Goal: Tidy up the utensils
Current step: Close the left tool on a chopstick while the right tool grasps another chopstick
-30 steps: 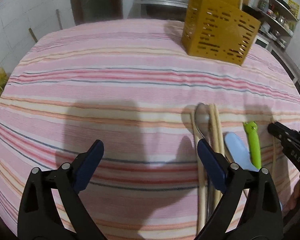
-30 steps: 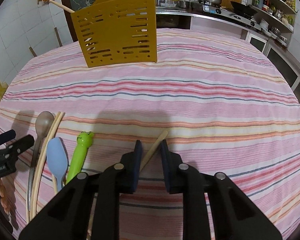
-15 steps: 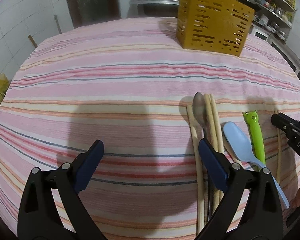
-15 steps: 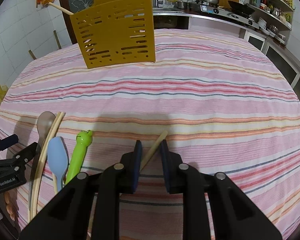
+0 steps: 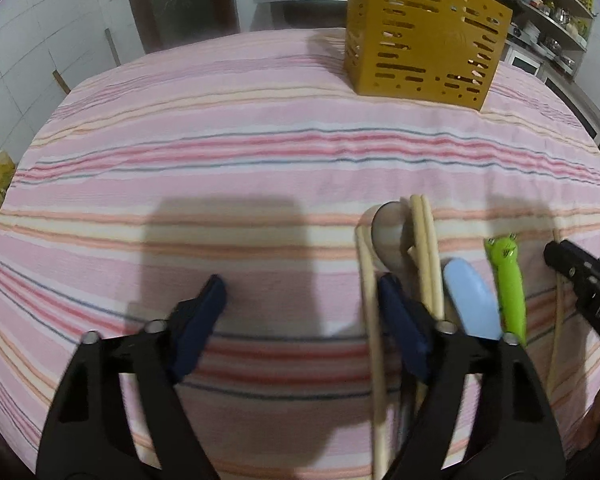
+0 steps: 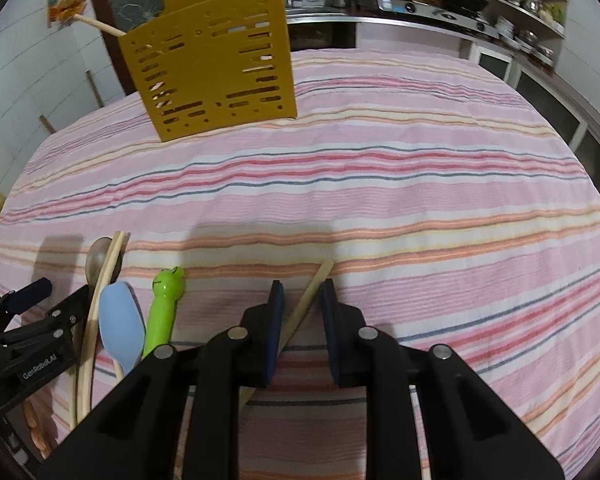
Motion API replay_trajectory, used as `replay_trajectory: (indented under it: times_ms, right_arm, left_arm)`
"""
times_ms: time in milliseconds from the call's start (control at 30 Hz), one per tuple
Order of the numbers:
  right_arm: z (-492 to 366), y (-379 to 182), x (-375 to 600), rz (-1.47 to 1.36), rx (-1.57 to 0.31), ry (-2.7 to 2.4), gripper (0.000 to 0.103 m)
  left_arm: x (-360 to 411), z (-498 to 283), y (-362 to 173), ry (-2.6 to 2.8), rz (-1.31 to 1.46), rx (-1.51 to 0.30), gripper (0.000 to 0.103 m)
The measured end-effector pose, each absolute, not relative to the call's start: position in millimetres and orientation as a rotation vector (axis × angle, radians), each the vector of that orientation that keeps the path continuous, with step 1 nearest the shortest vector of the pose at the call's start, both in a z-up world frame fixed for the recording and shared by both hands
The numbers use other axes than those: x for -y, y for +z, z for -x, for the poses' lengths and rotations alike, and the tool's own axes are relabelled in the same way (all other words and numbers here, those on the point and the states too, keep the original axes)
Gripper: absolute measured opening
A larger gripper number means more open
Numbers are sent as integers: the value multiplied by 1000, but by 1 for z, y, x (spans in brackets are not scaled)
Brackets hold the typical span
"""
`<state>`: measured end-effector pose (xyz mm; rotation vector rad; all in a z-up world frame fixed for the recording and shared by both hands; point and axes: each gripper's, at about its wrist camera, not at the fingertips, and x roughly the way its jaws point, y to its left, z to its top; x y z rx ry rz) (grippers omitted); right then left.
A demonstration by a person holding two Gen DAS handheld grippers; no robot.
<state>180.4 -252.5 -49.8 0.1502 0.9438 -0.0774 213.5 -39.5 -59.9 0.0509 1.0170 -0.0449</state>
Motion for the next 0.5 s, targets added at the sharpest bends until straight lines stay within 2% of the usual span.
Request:
replay_trajectory:
  times_ms: [133,167,267,367,433,500]
  right_arm:
    - [-184,-50,245,-137,-949,-115,19]
    - [-185,-50,245,-139,-948,-117,16]
    - [-191,-50,249,-169,-941,-120,14]
    - [-197,-48,252,-180,-934,-125,12]
    - [-199,-44,254,-187,-920,-129,9]
    - [-200,-40,255,-192,-906,-131,6]
  left_arm:
    - [48,-226,-58,-61,-47,-1045,46]
    - [48,-229,-58,-65,-44,-1052,44]
    - [47,-237,-57,-78,-31,-1070,35]
    - [41,-245,-57,-91,4,-1076,22]
    - [36,-250,-56,-102,21,-1077,6]
    - [31,-252,-56,-115,54,-1080,6]
